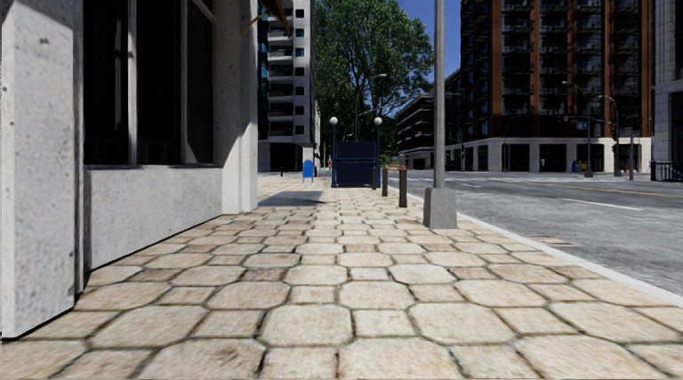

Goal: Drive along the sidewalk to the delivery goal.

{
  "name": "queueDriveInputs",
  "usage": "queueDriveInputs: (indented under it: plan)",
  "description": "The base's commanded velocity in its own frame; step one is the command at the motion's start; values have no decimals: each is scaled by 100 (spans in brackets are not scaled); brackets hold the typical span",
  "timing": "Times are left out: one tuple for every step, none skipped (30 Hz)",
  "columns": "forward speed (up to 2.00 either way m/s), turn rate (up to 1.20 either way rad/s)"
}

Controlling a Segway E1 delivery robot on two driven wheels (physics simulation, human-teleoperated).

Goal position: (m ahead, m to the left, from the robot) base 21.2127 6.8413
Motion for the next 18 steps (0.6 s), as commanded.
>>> queueDriveInputs:
  plan:
    - [200,0]
    - [200,0]
    - [200,0]
    - [200,0]
    - [200,0]
    - [198,0]
    - [198,0]
    - [198,0]
    - [198,0]
    - [198,0]
    - [198,0]
    - [198,0]
    - [197,0]
    - [197,0]
    - [197,0]
    - [197,0]
    - [197,0]
    - [197,0]
